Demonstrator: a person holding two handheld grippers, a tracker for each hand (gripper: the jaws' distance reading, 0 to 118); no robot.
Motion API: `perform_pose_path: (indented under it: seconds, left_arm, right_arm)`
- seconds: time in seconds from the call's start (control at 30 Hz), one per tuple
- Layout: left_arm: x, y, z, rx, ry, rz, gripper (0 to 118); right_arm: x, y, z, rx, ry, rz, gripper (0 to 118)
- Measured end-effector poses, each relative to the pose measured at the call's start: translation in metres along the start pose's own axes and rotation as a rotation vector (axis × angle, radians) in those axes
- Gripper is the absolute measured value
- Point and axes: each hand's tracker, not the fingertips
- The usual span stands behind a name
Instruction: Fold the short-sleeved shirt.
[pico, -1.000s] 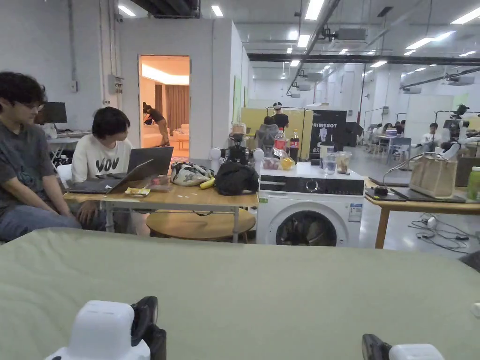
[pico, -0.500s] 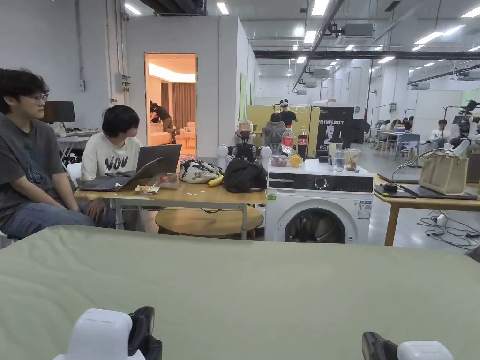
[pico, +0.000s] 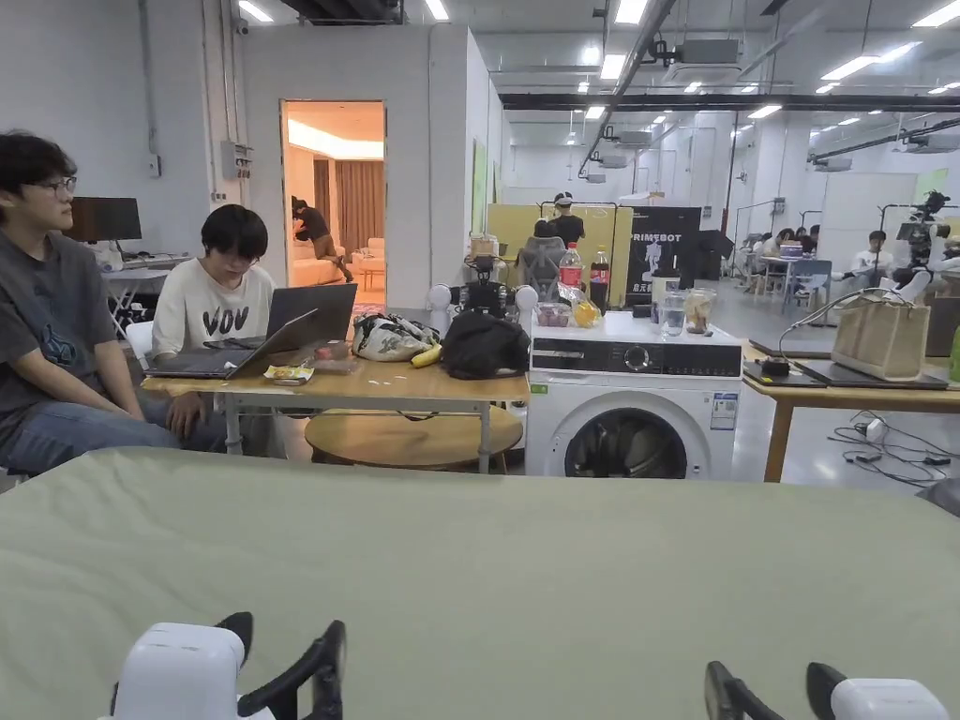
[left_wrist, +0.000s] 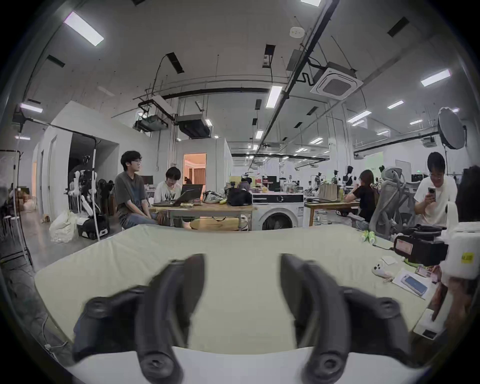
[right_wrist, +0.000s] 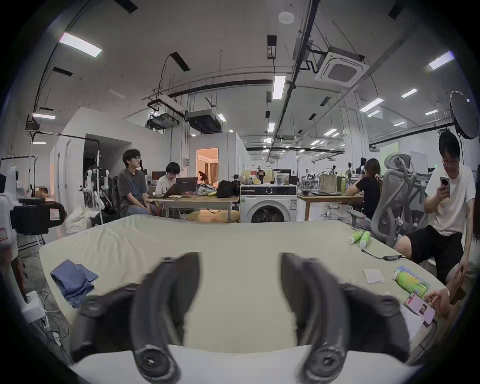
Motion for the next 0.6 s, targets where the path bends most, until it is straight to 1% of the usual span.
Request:
perform_pose_path:
  seconds: [0.07,0.1,0.13,0.17,0.3,0.43,0.6]
  left_arm:
    - [-0.001,-0.001,0.001,0.007,0.002,0.011,81]
    - [-0.001,-0.001,0.002,0.009,-0.001,0.014,96]
    - [-0.002,-0.001,0.002,0.011,-0.001,0.018,102]
    - [-0.002,-0.001,0.004,0.016,0.000,0.020,104]
    - [0.000,0.001,0.008,0.037,-0.004,0.007,104]
    - [0.002,0.001,0.009,0.045,-0.020,0.018,104]
    - [0.003,0.002,0.011,0.046,-0.014,0.012,104]
  right_arm:
    - [0.000,0.003,0.001,-0.008,0.000,-0.003,91]
    - [-0.001,0.004,0.001,-0.007,-0.002,-0.003,100]
    - [-0.001,0.004,0.003,0.002,-0.006,0.001,101]
    - [-0.002,0.005,0.005,0.011,-0.006,0.007,101]
    - [-0.004,0.004,0.007,0.024,-0.006,0.022,101]
    - [-0.003,0.005,0.007,0.024,0.017,-0.002,101]
    - [-0.002,0.005,0.009,0.024,0.017,-0.005,101]
